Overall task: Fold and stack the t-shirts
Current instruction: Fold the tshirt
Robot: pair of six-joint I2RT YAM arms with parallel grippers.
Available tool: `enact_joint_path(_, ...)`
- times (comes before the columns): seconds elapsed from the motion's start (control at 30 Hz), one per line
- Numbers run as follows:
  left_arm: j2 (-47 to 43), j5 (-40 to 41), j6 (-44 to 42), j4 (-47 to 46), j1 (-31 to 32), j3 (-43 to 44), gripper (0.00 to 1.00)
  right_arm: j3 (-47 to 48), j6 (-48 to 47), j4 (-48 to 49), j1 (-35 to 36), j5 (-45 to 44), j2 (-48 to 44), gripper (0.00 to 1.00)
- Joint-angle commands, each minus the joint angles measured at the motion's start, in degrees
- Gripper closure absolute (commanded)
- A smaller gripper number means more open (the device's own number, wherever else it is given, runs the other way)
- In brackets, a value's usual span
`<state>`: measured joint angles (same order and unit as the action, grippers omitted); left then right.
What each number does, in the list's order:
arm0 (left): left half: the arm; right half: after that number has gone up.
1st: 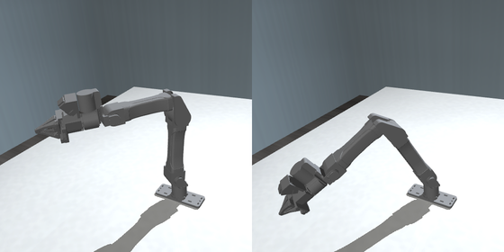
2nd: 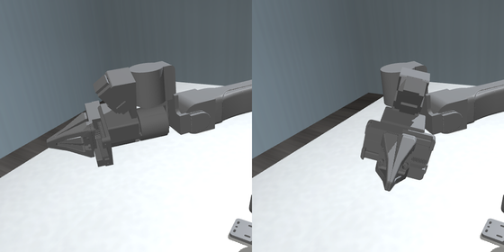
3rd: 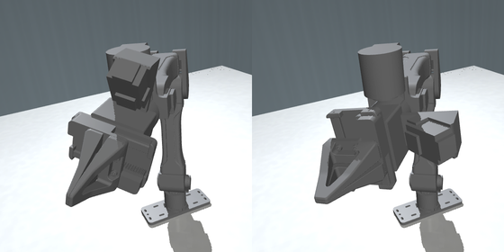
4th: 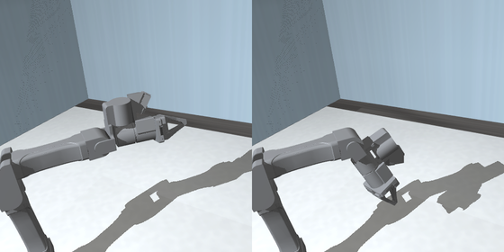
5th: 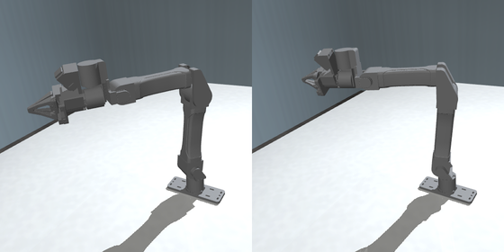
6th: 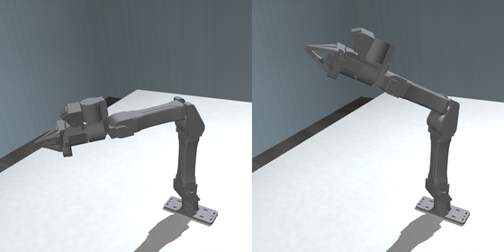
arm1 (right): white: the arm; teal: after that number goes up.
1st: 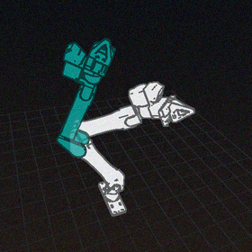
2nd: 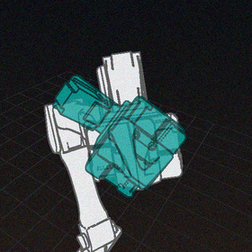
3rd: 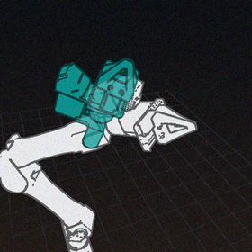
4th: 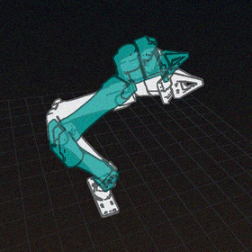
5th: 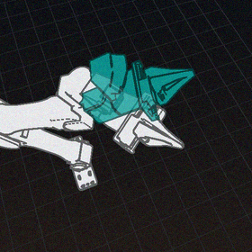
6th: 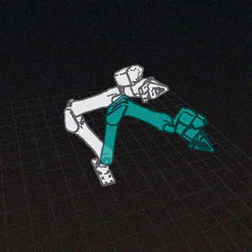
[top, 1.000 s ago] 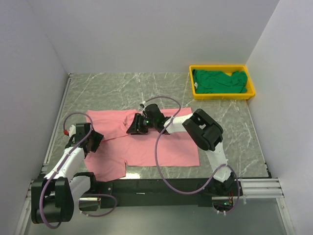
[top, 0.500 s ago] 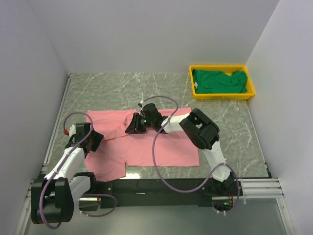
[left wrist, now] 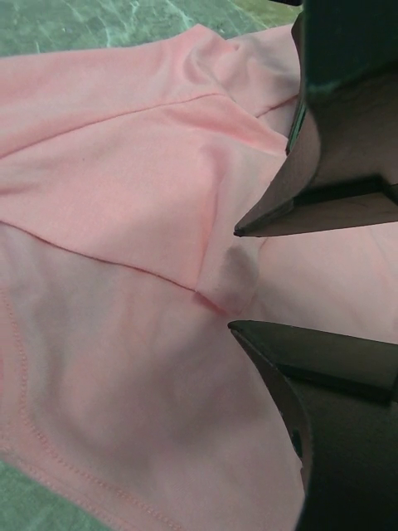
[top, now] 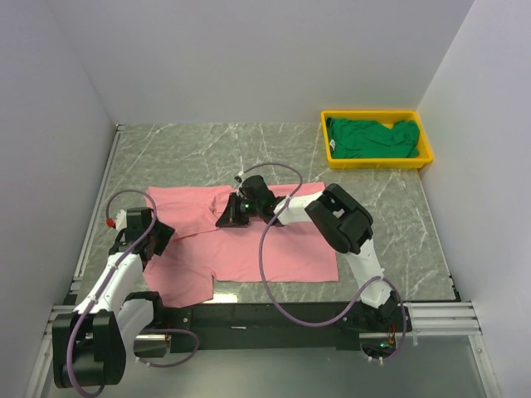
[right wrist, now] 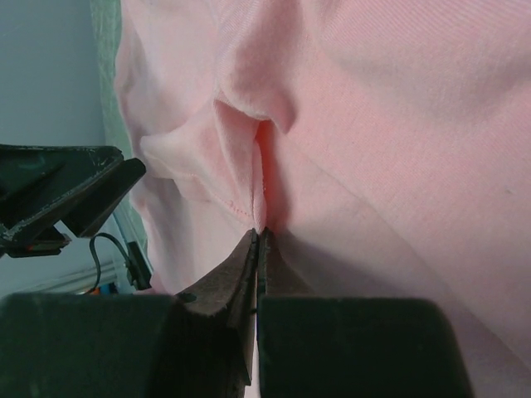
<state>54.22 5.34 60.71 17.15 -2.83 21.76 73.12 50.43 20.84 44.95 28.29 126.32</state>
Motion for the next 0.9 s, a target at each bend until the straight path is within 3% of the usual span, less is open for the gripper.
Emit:
enact_joint_path(0.0,-1.57,0.19,-1.29,0.43,-0.25,0.04,0.5,0.27,-2.35,-1.41,-0.56,-0.26,-4.5,1.0)
enact_joint_path(0.5,-1.48,-2.45,-2.35,0.43,-0.25,-1.54,0.52,0.62,-2.89,-4.23,-1.53,2.11,-6.09,1.0)
enact_joint_path(0.87,-2.45,-2.35,-4.46,-8.0,-0.25,-4.71,0.4,0.79,-2.27,-2.91,-1.62,2.91,-4.86,1.0)
